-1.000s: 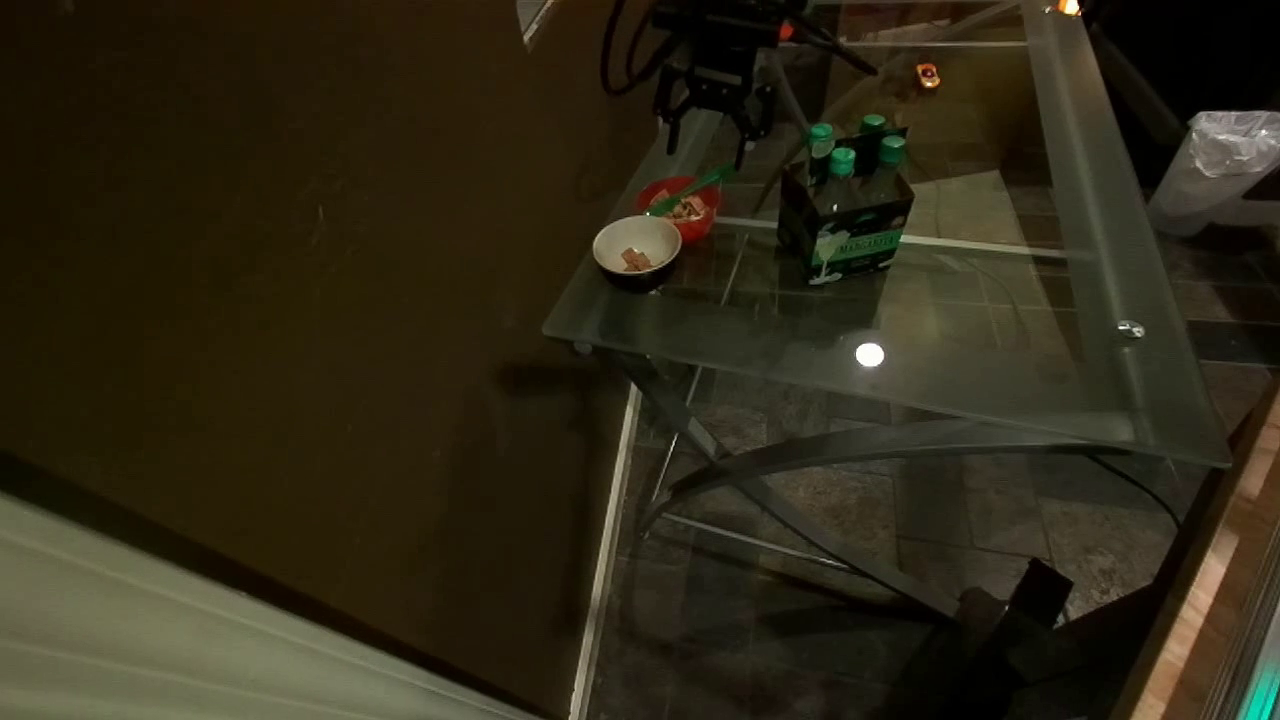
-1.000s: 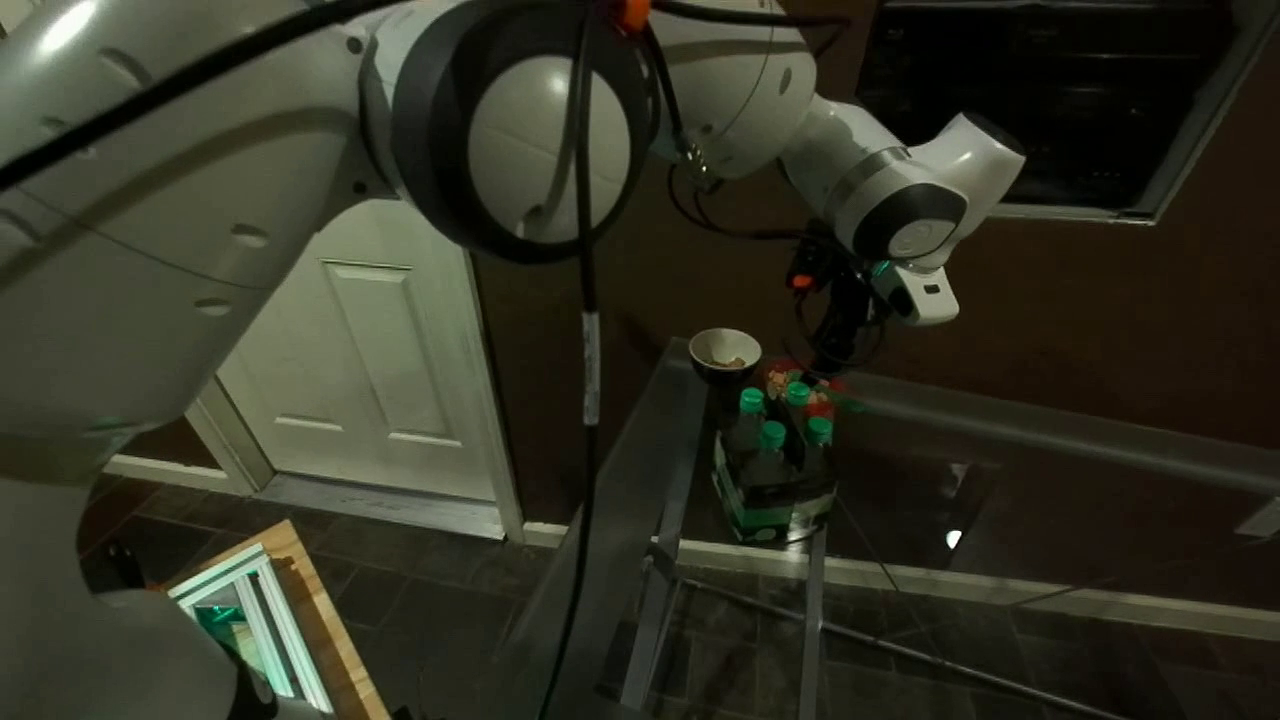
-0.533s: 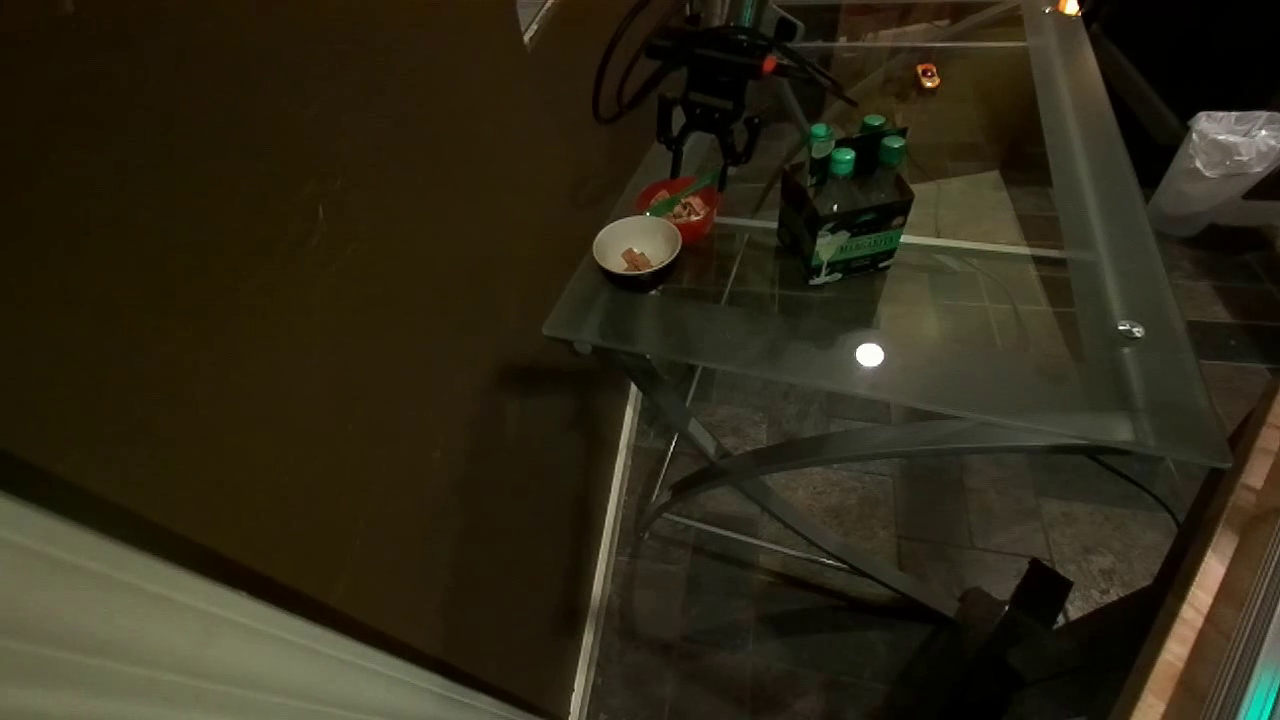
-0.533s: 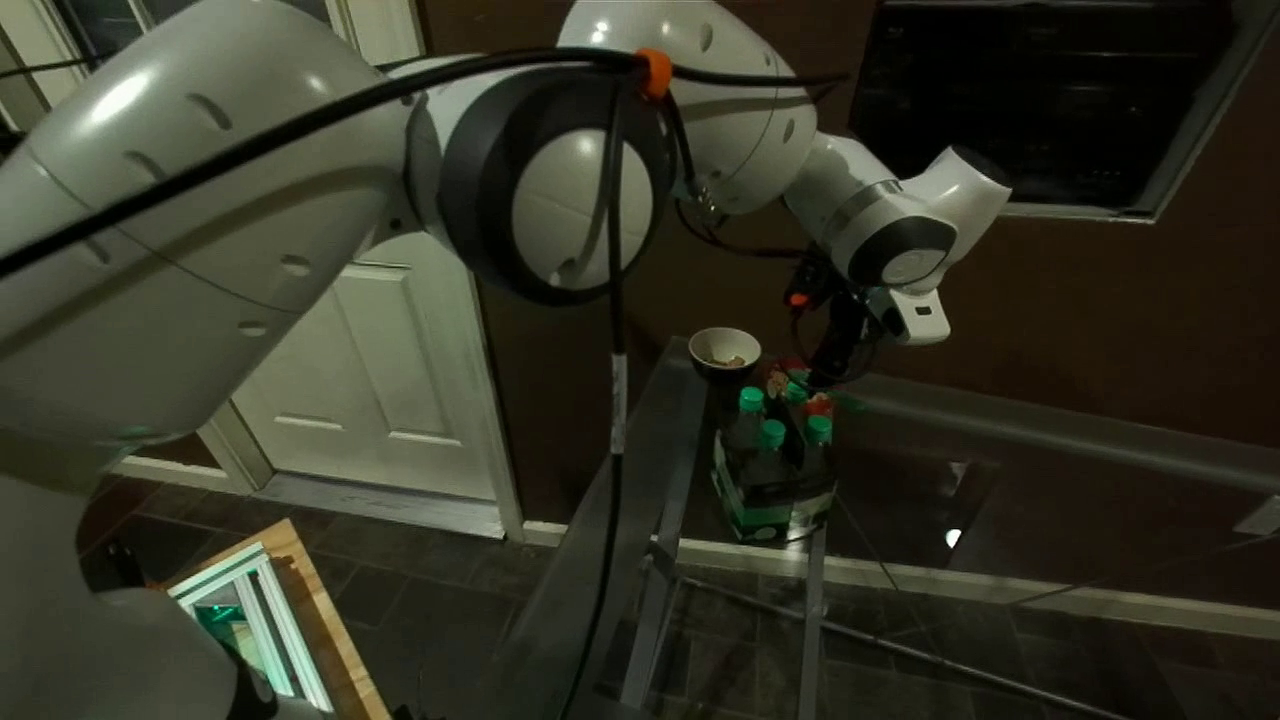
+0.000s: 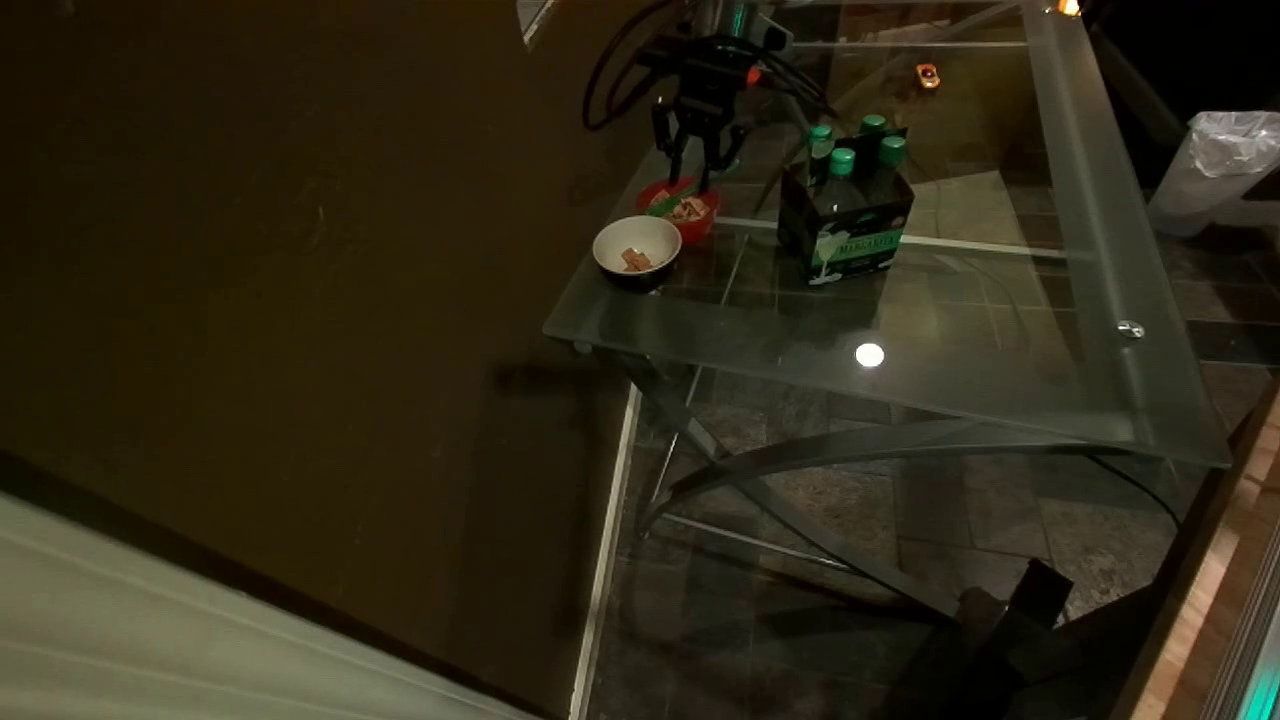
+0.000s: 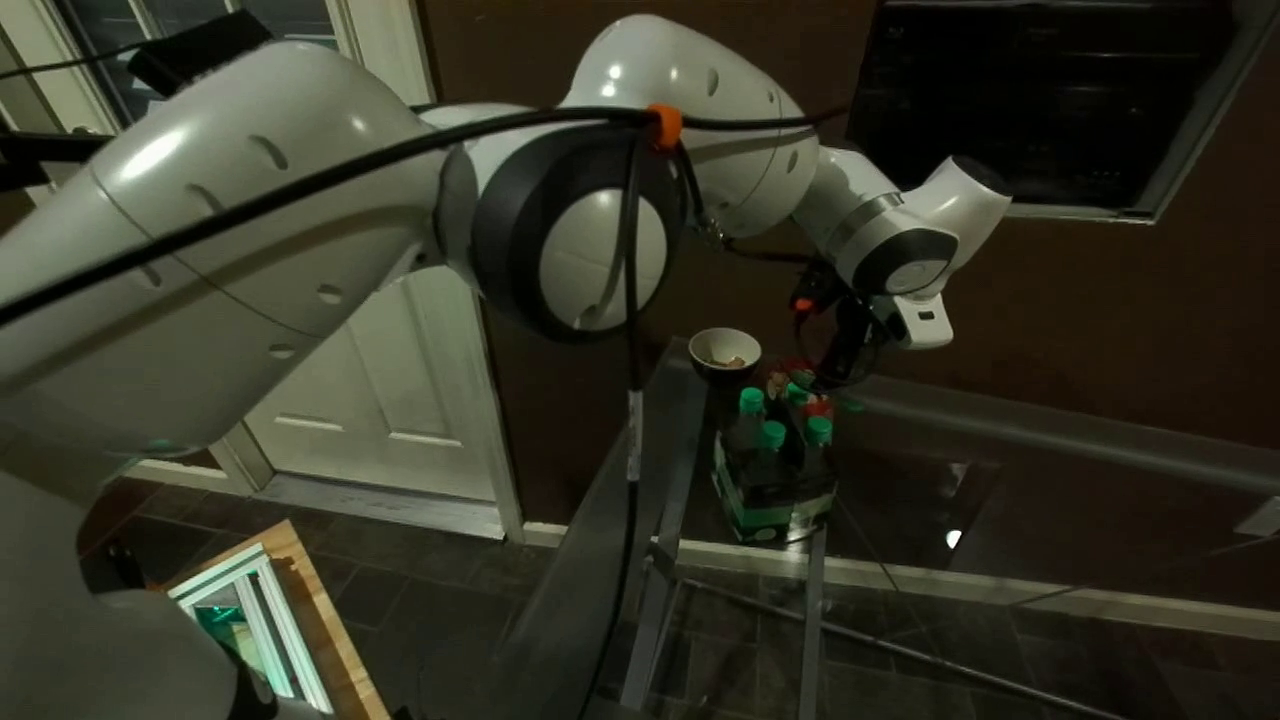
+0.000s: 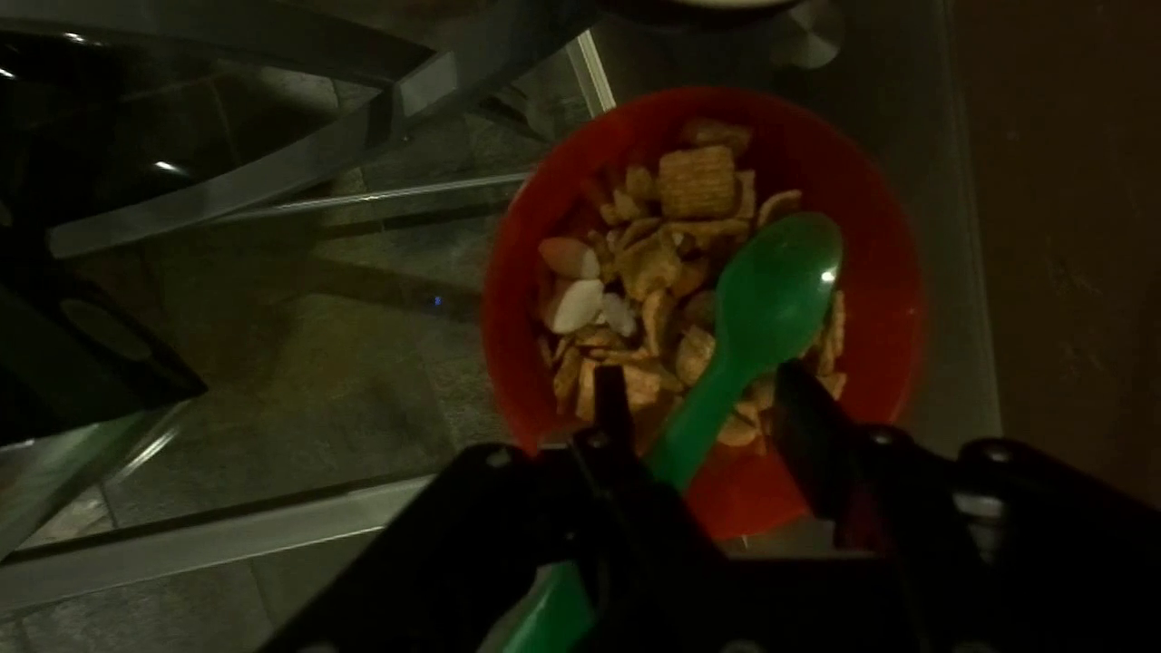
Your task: Scoop up the contents on the table and put them inside the bowl
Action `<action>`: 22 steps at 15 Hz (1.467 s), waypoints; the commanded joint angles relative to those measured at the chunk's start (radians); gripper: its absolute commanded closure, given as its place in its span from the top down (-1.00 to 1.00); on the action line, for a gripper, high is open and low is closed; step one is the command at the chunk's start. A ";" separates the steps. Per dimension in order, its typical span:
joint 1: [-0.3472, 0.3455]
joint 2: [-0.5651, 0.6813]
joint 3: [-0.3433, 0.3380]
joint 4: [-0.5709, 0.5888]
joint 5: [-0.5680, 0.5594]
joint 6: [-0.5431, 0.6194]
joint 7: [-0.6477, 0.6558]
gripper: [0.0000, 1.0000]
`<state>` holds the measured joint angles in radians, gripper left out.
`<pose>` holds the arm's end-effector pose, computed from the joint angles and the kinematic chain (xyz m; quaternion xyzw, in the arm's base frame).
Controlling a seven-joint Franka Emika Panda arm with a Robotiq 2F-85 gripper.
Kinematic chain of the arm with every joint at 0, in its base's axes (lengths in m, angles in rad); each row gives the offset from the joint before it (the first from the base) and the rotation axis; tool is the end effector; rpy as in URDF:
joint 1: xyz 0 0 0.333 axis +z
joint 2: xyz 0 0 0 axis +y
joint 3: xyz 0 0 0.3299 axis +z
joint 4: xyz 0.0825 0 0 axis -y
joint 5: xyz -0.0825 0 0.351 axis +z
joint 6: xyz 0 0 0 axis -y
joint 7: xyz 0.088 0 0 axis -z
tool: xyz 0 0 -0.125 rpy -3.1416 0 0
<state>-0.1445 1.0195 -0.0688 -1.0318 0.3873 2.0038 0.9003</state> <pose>0.7500 -0.1141 0.2217 -0.8013 0.5804 0.0697 0.1276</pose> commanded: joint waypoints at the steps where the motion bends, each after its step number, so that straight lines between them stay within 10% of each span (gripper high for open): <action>1: -0.008 0.062 0.013 0.104 -0.009 -0.022 0.046 -0.23; 9: -0.011 0.115 0.016 0.171 -0.022 -0.034 0.069 -0.26; 16: -0.012 0.122 0.016 0.186 -0.027 -0.039 0.074 -1.00; 22: 0.008 0.082 -0.011 0.143 -0.014 -0.026 0.062 -0.93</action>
<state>-0.1420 1.1148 -0.0720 -0.8934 0.3818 1.9942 0.9464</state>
